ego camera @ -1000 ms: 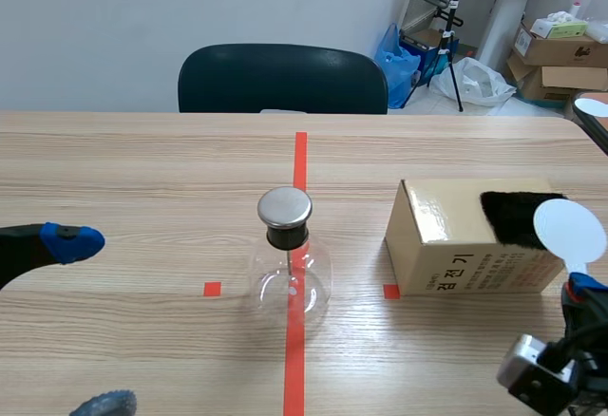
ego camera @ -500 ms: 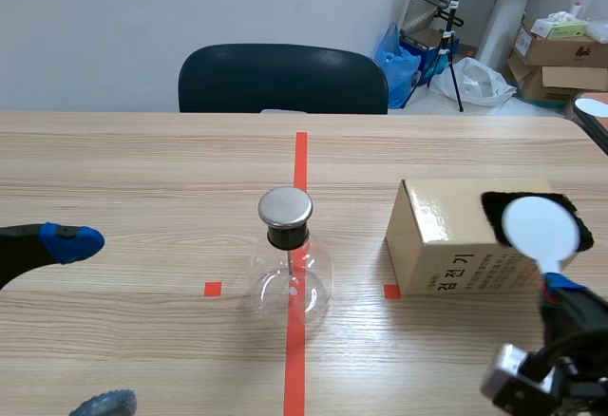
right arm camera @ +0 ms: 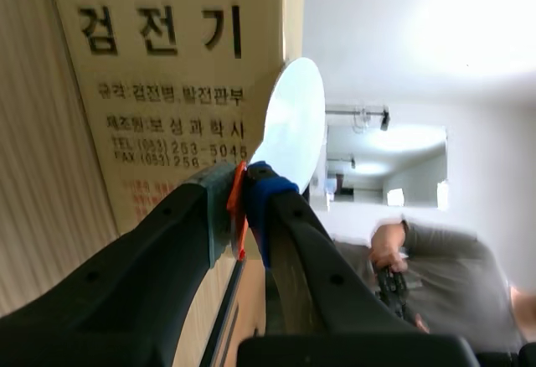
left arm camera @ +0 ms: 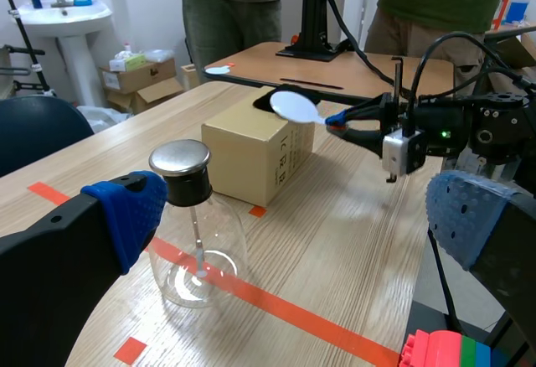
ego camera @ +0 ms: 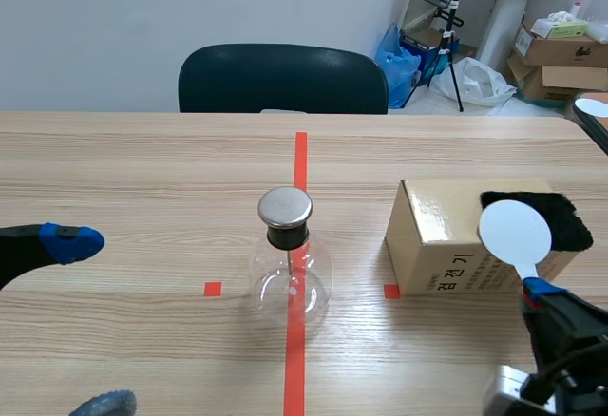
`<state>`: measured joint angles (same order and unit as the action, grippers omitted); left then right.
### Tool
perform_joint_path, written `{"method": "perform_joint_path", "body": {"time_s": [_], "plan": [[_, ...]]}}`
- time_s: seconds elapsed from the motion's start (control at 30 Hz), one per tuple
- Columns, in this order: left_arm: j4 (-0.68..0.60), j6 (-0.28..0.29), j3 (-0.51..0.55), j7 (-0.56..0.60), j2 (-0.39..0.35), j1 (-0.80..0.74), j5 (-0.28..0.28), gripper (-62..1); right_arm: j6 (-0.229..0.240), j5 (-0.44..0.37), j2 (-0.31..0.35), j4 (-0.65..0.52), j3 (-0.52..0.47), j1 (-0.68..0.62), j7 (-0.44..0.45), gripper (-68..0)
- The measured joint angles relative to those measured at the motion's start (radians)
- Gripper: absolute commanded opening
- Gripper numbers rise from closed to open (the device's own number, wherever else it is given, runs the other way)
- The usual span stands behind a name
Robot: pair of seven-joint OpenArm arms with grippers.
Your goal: Do the electroscope experiment
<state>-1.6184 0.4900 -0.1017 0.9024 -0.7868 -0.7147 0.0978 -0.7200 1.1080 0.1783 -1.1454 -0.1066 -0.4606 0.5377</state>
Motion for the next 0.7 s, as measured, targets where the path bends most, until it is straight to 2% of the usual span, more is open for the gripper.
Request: {"method": "perform_joint_path", "body": {"time_s": [0.07, 0.1, 0.2, 0.23, 0.3, 0.33, 0.37, 0.4, 0.43, 0.47, 0.5, 0.53, 0.57, 0.63, 0.7], "plan": [[0.0, 0.0, 0.0, 0.0, 0.0, 0.0, 0.0, 1.4, 0.003, -0.017, -0.009, -0.001, 0.0, 0.0, -0.164, -66.5], [0.0, 0.0, 0.0, 0.0, 0.0, 0.0, 0.0, 1.4, 0.01, -0.02, -0.005, -0.001, -0.012, 0.0, -0.148, -66.5], [0.0, 0.0, 0.0, 0.0, 0.0, 0.0, 0.0, 1.4, 0.009, 0.01, 0.018, -0.001, -0.028, -0.003, 0.071, -66.5], [0.0, 0.0, 0.0, 0.0, 0.0, 0.0, 0.0, 1.4, 0.008, 0.011, 0.015, -0.001, -0.022, -0.003, 0.074, -66.5], [0.0, 0.0, 0.0, 0.0, 0.0, 0.0, 0.0, 1.4, -0.013, 0.002, 0.001, -0.005, -0.004, -0.003, -0.044, -66.5], [0.0, 0.0, 0.0, 0.0, 0.0, 0.0, 0.0, 1.4, -0.013, -0.012, -0.005, -0.006, -0.002, -0.003, -0.126, -66.5], [0.0, 0.0, 0.0, 0.0, 0.0, 0.0, 0.0, 1.4, -0.006, -0.021, -0.004, -0.006, -0.004, -0.003, -0.165, -66.5], [0.0, 0.0, 0.0, 0.0, 0.0, 0.0, 0.0, 1.4, 0.008, -0.024, 0.0, -0.006, -0.013, -0.003, -0.142, -66.5], [0.0, 0.0, 0.0, 0.0, 0.0, 0.0, 0.0, 1.4, 0.024, -0.016, 0.007, -0.006, -0.022, -0.003, -0.069, -66.5], [0.0, 0.0, 0.0, 0.0, 0.0, 0.0, 0.0, 1.4, 0.025, -0.014, 0.014, -0.006, -0.024, -0.006, 0.014, -66.5], [0.0, 0.0, 0.0, 0.0, 0.0, 0.0, 0.0, 1.4, 0.016, -0.009, 0.015, -0.006, -0.022, -0.006, 0.05, -66.5], [0.0, 0.0, 0.0, 0.0, 0.0, 0.0, 0.0, 1.4, -0.003, -0.001, 0.01, -0.006, -0.013, -0.006, 0.043, -66.5], [0.0, 0.0, 0.0, 0.0, 0.0, 0.0, 0.0, 1.4, -0.018, -0.002, 0.002, -0.007, -0.003, -0.006, 0.0, -66.5], [0.0, 0.0, 0.0, 0.0, 0.0, 0.0, 0.0, 1.4, -0.01, -0.011, -0.009, -0.007, 0.0, -0.005, -0.13, -66.5], [0.0, 0.0, 0.0, 0.0, 0.0, 0.0, 0.0, 1.4, -0.005, -0.018, -0.001, -0.007, -0.01, -0.006, -0.135, -66.5]]}}
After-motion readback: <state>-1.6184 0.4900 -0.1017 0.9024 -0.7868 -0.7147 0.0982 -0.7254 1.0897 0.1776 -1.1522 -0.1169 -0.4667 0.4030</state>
